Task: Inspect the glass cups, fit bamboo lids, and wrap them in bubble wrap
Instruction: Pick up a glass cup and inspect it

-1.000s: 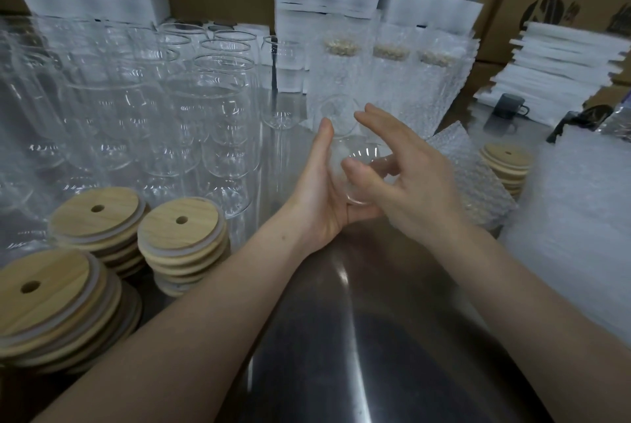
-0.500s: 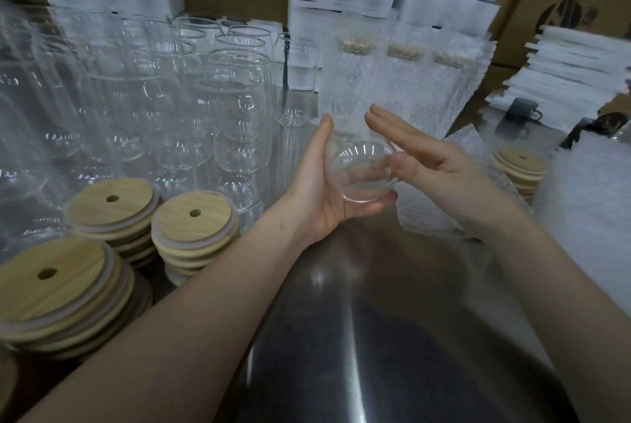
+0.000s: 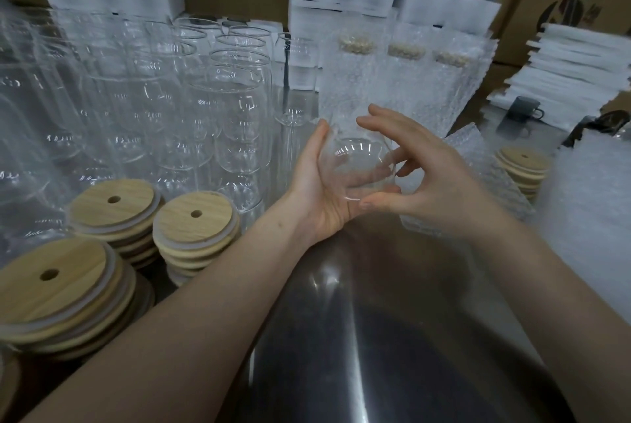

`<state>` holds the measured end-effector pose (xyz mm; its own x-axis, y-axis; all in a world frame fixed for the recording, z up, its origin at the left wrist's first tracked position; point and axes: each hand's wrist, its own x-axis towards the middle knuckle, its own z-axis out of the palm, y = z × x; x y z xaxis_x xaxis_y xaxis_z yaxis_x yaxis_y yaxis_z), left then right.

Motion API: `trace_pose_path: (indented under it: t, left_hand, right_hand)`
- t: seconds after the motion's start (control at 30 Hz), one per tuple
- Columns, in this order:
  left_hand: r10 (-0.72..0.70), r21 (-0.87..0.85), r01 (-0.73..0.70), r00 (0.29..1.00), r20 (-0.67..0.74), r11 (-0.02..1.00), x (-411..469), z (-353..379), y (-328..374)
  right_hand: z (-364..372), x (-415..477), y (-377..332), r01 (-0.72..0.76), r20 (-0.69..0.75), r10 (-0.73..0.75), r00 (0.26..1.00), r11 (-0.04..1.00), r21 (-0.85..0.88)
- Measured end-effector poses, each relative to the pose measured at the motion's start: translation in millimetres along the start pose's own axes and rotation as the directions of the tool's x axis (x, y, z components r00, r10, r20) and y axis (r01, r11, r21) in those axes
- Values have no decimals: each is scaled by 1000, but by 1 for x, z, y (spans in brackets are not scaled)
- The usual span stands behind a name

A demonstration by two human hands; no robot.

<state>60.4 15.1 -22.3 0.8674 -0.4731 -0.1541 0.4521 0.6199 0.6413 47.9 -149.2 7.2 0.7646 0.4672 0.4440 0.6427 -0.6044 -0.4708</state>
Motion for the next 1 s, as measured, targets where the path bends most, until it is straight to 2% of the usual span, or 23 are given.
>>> trace_pose_path:
  t: [0.13, 0.23, 0.37, 0.6, 0.73, 1.0]
  left_hand:
    - [-14, -59, 11, 999, -44, 998, 1, 3, -2]
    - [-35, -111, 26, 996, -77, 993, 0, 8, -3]
    - [-22, -75, 16, 997, -68, 997, 3, 8, -4]
    - [24, 28, -25, 998, 60, 999, 8, 1, -5]
    - [41, 18, -43, 994, 97, 999, 9, -1, -6]
    - [91, 58, -96, 992, 90, 994, 14, -1, -11]
  right_hand:
    - [8, 2, -2, -15, -47, 10, 999, 993, -116]
    - [17, 1, -5, -25, -146, 1, 989, 987, -158]
    - [26, 1, -9, -54, -259, 1, 966, 979, -196]
    - [30, 2, -13, -116, -301, 40, 953, 964, -240]
    - [29, 1, -14, -135, -311, 58, 949, 963, -233]
    - [27, 1, -11, -119, -340, 37, 940, 967, -225]
